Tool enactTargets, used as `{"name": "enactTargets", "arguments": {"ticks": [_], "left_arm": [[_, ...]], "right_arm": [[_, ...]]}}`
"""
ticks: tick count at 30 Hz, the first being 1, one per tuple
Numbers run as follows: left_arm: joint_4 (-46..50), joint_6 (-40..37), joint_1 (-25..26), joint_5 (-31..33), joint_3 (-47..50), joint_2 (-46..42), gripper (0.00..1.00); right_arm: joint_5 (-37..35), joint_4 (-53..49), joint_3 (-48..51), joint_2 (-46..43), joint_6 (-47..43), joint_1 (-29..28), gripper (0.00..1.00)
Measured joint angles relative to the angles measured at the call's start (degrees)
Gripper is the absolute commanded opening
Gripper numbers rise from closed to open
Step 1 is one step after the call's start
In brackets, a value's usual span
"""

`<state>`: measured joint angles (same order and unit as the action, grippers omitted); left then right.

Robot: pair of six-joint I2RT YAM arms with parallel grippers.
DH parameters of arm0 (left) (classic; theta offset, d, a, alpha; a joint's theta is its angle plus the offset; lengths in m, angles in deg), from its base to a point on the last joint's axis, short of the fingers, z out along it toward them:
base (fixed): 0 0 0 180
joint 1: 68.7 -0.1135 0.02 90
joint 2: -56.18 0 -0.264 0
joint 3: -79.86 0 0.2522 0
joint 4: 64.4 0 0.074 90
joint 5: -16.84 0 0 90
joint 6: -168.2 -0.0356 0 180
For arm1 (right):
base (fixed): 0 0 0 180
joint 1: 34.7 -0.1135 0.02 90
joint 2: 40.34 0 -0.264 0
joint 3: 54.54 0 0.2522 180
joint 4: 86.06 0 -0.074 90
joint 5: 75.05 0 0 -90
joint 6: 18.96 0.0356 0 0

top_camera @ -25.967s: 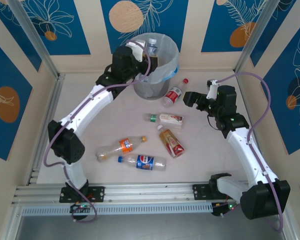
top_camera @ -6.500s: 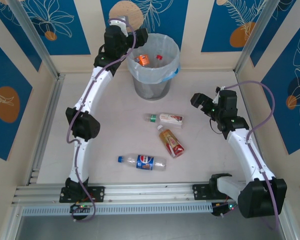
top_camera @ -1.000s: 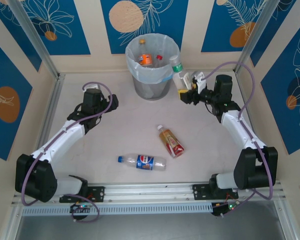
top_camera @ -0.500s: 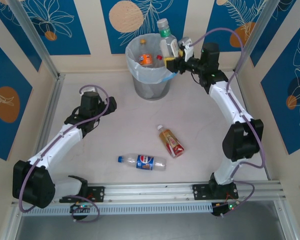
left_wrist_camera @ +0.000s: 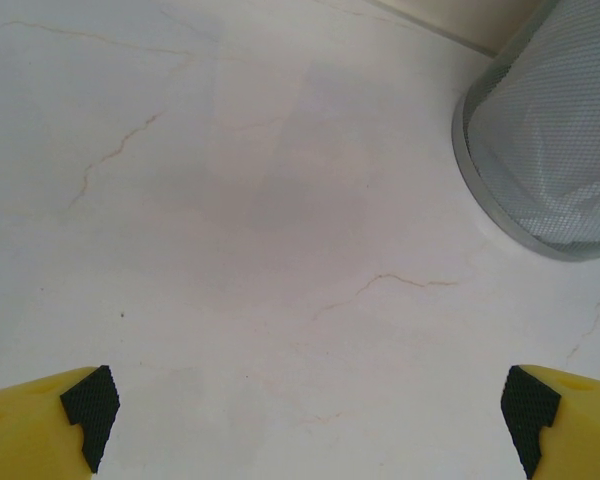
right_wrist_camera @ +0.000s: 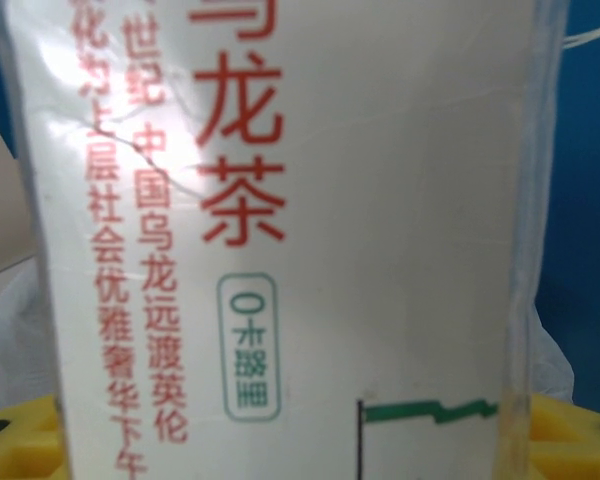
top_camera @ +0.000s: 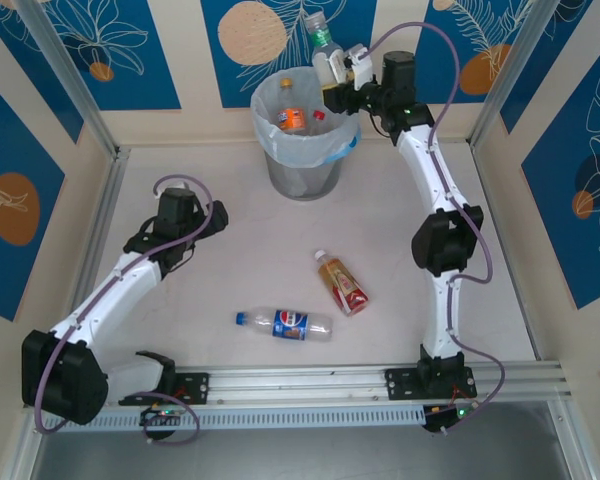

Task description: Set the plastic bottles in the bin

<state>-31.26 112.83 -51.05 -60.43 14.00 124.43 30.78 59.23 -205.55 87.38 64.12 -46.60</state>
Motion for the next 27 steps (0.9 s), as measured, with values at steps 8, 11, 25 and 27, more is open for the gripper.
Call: {"name": "enactTargets", "arguments": {"ticks": [8, 11, 25, 27], "left_arm": [[6.27, 5.53, -0.02, -2.69, 0.48, -2.84, 0.99], [7.93, 9.22, -0.02, -4.52, 2.03, -4.22, 0.99], [16.72, 29.40, 15.76, -5.95, 5.97, -8.76, 0.99], [16.74, 32.52, 18.03, -5.55, 7.08, -9.20, 0.99]], "right_arm": [[-4.92, -5.16, -3.98, 2.62, -2.78, -2.40, 0.92], [-7.04, -5.31, -4.87, 2.62, -3.13, -3.34, 0.99], [-14.78, 0.87, 28.83, -24.85, 6.97, -5.29, 0.99], [-14.47, 5.14, 39.10, -32.87, 8.79, -5.33, 0.99]]}}
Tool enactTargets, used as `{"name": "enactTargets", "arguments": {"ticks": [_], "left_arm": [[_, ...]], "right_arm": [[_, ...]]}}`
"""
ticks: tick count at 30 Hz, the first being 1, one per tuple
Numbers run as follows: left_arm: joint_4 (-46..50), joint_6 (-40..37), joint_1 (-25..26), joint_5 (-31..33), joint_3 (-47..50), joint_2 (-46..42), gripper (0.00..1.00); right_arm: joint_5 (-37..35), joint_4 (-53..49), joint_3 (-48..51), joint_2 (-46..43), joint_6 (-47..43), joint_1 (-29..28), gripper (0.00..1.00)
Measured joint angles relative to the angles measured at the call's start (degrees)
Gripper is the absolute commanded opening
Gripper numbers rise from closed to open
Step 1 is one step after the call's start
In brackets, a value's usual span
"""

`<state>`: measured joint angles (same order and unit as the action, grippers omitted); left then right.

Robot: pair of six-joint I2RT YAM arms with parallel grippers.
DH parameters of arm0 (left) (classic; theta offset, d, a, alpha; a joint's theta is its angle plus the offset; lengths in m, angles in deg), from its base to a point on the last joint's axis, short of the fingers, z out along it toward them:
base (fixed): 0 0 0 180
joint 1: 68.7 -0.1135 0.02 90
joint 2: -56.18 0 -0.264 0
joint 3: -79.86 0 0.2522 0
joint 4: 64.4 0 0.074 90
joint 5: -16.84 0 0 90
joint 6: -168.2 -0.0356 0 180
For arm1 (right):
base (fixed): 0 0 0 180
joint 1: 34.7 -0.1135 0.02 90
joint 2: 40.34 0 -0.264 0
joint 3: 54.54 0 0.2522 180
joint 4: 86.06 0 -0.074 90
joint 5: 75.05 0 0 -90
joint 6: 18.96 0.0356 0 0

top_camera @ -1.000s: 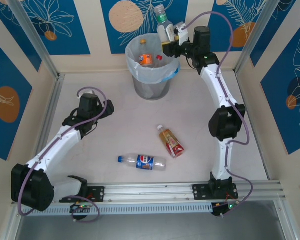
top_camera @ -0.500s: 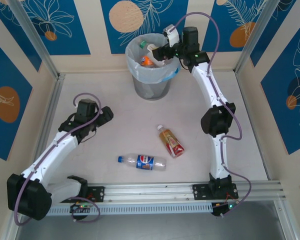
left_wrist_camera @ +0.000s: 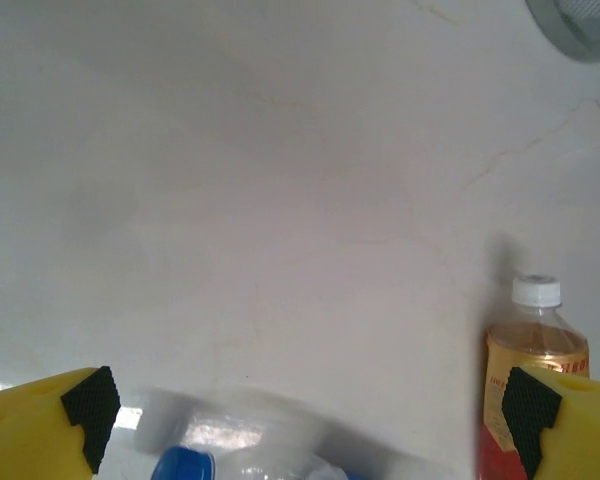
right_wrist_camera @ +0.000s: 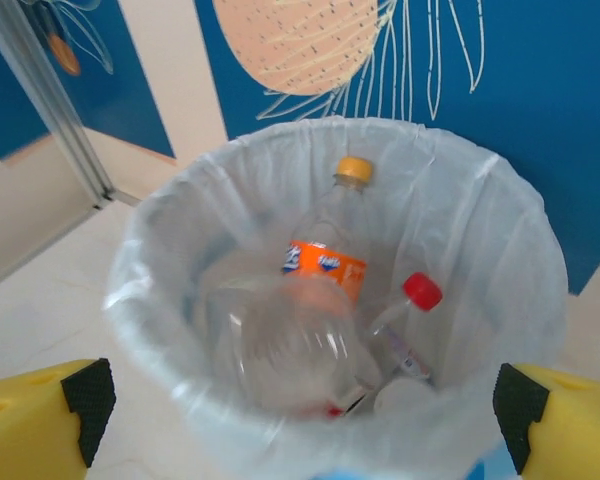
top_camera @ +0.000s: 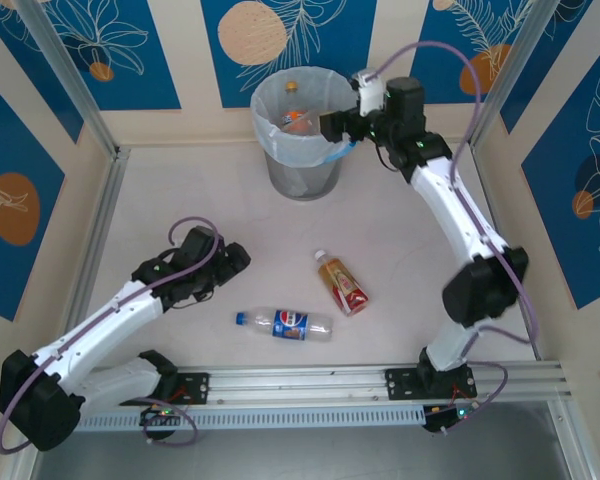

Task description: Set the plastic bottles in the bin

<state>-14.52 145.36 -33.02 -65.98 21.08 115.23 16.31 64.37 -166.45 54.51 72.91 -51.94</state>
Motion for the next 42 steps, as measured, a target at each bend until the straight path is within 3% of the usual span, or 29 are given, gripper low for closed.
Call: {"name": "enactTargets", "arguments": {"ticks": [4, 12, 19, 24, 31, 42], "left_arm": [[1.73, 6.14, 3.63, 0.61, 1.57, 0.33, 0.99], [2.36, 15.37, 12.28, 2.60, 1.66, 2.82, 0.99], [0.85, 16.20, 12.90, 6.32, 1.64, 7.26, 0.99], [0.59, 11.56, 10.43, 11.28, 0.11, 7.28, 0.99], [-3.17, 2.78, 1.53, 13.49, -0.90, 7.02, 1.00], [-8.31, -3.39, -7.41, 12.35, -0.37, 5.44, 0.99]], "right_arm": [[0.96, 5.16, 16.76, -13.07, 3.37, -0.33, 0.99], [5.42, 1.03, 36.57, -25.99, 4.68, -2.21, 1.00], [9.42, -4.66, 46.38, -31.52, -2.34, -12.33, 0.98], [9.60, -4.85, 50.69, -29.88, -8.66, -22.38, 0.98], [6.99, -7.23, 49.81, -16.63, -20.57, -34.67, 0.98], [1.09, -12.13, 41.64, -0.39, -27.54, -40.57, 0.96]]}}
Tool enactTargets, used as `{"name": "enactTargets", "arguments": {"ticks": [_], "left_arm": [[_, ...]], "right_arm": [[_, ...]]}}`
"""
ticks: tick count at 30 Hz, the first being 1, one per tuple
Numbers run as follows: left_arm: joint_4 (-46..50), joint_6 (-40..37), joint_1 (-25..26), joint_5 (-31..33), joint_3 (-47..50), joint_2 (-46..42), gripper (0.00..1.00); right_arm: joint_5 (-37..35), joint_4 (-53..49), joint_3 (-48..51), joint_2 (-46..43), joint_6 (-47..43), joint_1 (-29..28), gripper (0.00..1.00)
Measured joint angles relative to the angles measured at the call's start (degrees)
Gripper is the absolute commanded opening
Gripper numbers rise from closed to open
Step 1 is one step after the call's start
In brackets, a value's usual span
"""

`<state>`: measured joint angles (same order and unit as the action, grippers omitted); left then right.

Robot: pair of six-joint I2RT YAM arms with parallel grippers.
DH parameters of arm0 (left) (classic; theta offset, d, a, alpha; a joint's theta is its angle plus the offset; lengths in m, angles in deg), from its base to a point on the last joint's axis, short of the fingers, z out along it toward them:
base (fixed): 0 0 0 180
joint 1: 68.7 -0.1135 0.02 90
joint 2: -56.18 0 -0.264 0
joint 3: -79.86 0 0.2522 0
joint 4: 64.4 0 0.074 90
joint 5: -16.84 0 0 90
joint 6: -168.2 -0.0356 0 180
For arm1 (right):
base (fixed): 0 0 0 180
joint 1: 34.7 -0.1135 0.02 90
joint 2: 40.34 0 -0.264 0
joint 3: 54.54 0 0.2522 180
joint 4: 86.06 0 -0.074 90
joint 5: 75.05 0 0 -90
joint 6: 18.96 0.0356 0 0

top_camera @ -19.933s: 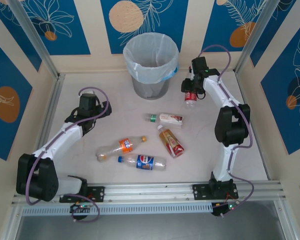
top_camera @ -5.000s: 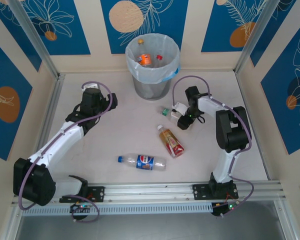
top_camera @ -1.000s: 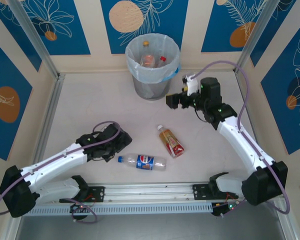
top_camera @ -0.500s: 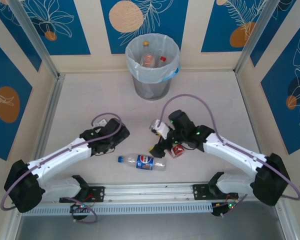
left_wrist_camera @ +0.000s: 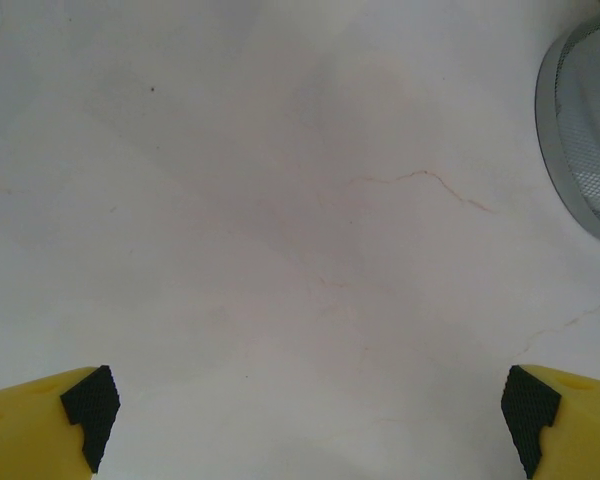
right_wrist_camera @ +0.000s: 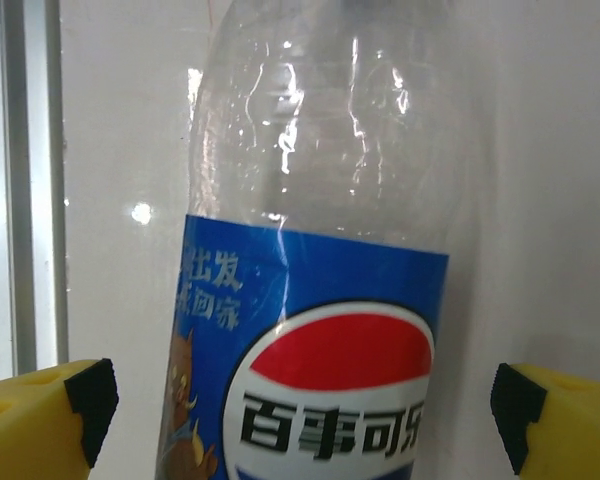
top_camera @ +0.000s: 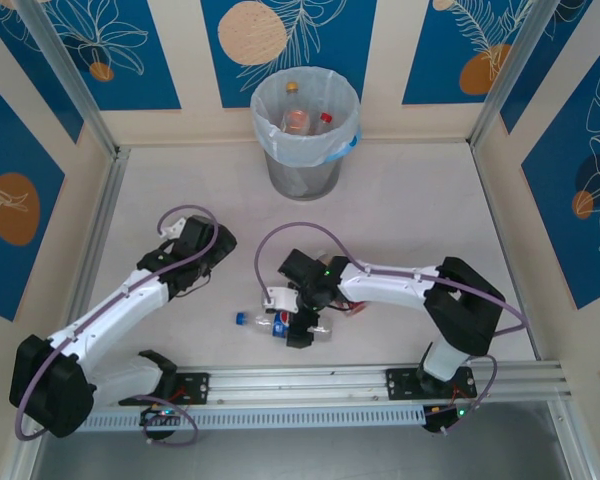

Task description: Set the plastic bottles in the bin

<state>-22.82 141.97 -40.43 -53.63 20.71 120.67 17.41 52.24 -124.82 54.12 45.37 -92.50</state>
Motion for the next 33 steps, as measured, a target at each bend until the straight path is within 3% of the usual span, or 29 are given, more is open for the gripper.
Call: {"name": "enactTargets", "arguments": {"ticks": [5, 7, 9, 21, 33], "left_arm": [[-1.57, -1.44, -1.90, -1.33, 1.46, 0.00, 0.99], [-1.81, -1.90, -2.67, -1.75, 1.70, 0.00, 0.99], [-2.05, -2.47, -3.34, -1.95, 1.75, 0.00, 0.99], [-3.87, -8.20, -5.46, -4.07, 1.77, -0.83, 0.99], [-4.52, -14.93, -9.20, -8.17, -4.96, 0.42, 0.99]], "right_arm": [[-0.66, -0.31, -3.85, 5.77, -0.98, -0.22, 0.91], [-1.14, -0.42, -4.87, 7.89, -1.53, -0.20, 0.74], [-1.81, -0.44, -5.01, 8.81, -1.64, -0.07, 0.68], [-0.50, 0.02, -5.11, 8.24, -3.39, 2.75, 0.51], [11.02, 4.57, -5.64, 2.10, -1.88, 12.70, 0.42]]}}
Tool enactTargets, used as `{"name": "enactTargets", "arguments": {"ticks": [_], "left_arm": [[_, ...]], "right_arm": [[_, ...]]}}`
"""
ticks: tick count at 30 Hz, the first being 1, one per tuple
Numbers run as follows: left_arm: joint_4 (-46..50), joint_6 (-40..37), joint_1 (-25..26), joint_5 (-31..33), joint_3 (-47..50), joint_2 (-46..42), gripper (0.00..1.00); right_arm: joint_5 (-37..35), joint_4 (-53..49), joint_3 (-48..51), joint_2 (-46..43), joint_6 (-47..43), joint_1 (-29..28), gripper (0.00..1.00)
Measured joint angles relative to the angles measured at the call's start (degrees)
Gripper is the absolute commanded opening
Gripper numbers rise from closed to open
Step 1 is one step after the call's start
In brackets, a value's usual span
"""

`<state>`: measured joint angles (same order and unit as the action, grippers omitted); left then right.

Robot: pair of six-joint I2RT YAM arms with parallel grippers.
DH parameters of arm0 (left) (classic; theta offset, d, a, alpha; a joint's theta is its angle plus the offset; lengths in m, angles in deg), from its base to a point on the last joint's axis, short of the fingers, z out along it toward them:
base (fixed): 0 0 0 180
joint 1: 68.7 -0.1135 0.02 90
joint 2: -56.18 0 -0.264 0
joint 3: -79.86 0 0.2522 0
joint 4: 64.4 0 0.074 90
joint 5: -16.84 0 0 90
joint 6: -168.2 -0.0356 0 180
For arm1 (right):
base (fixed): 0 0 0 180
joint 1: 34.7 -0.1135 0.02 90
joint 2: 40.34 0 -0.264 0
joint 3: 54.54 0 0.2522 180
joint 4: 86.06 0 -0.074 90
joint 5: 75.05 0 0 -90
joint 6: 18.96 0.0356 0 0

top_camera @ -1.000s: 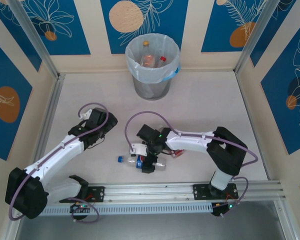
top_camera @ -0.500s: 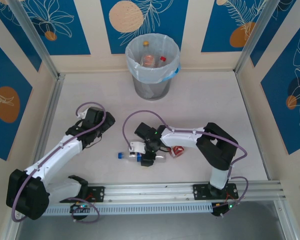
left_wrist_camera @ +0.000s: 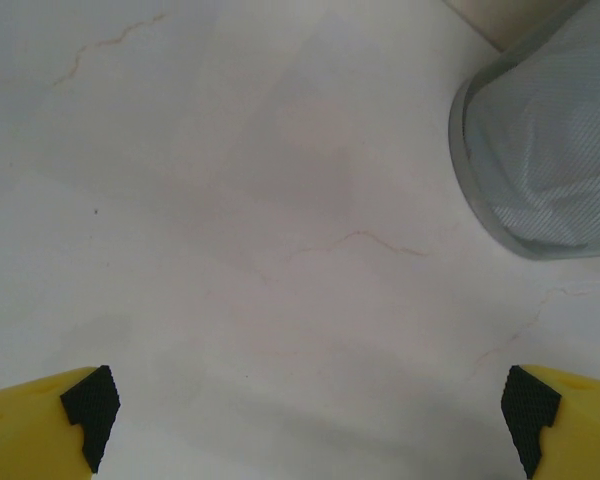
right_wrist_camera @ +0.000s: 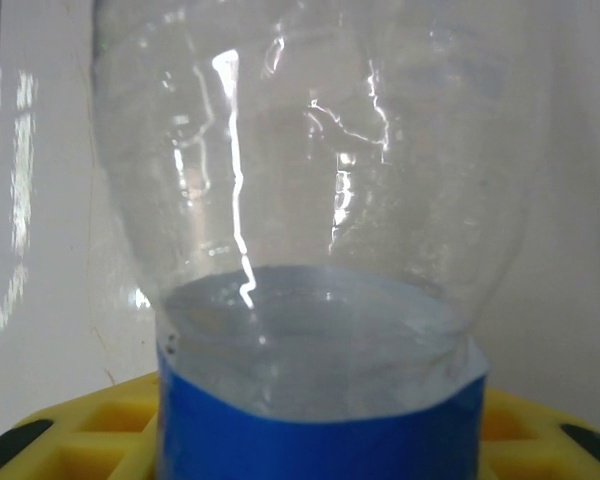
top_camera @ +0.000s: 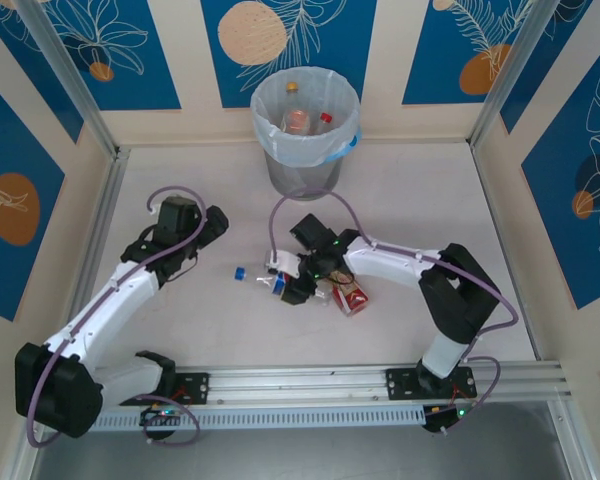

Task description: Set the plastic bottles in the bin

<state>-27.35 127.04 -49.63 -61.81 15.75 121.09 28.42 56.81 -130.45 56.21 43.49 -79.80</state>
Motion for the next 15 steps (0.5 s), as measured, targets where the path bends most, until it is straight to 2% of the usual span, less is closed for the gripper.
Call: {"name": "enactTargets", "arguments": {"ticks": [7, 15], "left_arm": [[0.24, -0.85, -3.93, 0.26, -0.52, 0.04, 1.00], [-0.46, -0.83, -5.35, -0.48, 1.55, 0.07, 1.00]], "right_arm": [[11.47, 10.34, 1.99, -7.67, 6.45, 9.35, 0.40], [19.78, 23.89, 3.41, -12.48, 17.86, 18.95, 0.39]]}}
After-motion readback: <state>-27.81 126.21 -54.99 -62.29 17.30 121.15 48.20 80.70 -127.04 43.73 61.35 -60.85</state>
